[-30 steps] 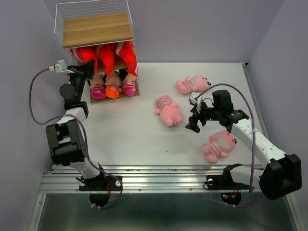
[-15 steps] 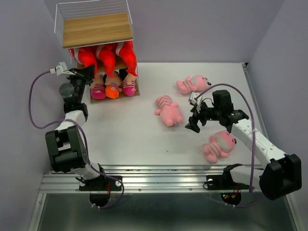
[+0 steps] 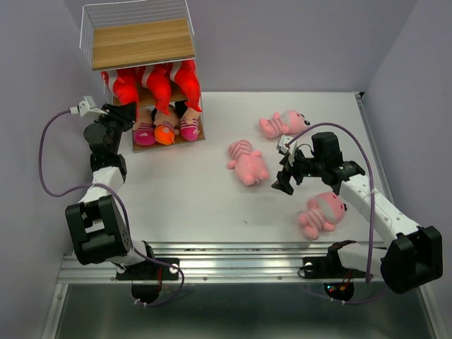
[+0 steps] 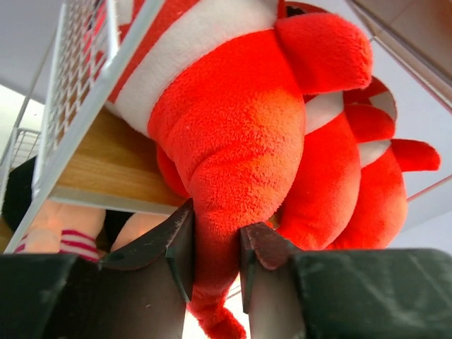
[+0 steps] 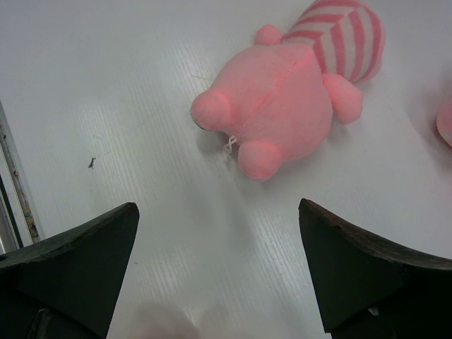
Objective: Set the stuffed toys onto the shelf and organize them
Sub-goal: Place the stuffed toy onto shelf
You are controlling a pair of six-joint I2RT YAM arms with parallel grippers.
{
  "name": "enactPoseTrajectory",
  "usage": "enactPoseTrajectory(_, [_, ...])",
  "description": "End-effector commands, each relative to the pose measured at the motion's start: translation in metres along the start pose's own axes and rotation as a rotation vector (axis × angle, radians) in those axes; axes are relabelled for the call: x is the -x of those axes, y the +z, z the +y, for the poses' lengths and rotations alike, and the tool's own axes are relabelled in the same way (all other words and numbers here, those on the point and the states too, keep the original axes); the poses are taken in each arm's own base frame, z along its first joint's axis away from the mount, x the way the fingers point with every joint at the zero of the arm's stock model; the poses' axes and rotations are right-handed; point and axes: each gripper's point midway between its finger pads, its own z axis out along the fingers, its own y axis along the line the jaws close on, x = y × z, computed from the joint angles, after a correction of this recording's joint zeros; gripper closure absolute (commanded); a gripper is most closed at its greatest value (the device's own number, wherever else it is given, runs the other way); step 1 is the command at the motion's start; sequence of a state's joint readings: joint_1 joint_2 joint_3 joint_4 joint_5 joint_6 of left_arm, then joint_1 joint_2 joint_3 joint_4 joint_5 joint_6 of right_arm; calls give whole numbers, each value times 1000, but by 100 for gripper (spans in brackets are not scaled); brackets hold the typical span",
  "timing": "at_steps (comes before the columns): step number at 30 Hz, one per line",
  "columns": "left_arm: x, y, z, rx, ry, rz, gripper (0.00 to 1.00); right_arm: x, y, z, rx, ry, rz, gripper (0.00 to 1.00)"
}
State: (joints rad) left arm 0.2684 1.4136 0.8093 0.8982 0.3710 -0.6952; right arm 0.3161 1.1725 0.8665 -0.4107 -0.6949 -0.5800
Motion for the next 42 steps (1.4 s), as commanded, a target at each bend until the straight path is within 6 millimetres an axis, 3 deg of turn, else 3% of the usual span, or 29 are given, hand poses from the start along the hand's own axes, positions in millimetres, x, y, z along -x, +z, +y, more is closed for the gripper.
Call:
enactPoseTrajectory(1, [21,-10,13,81,25,-74,58,2,2,0,-6,-34,-17,0])
enactPoseTrajectory(10, [21,-15,16,100,16,-68,38,2,2,0,-8,-35,-17,0])
enactPoseTrajectory(17, [28,-23,14,104,30,-88,16,2,2,0,-5,-32,-16,0])
enactPoseTrajectory(24, [33,-32,7,77,42,-89,13,2,2,0,-7,-33,-15,0])
enactPoseTrajectory(27, [31,-32,9,80,42,-76,5,2,2,0,-7,-34,-16,0])
enactPoseTrajectory(37, [7,-22,27,107,2,22,5,3,2,0,-9,-31,-16,0])
enactPoseTrajectory(42, [4,-13,23,69,6,51,4,2,2,-1,-10,-30,-15,0])
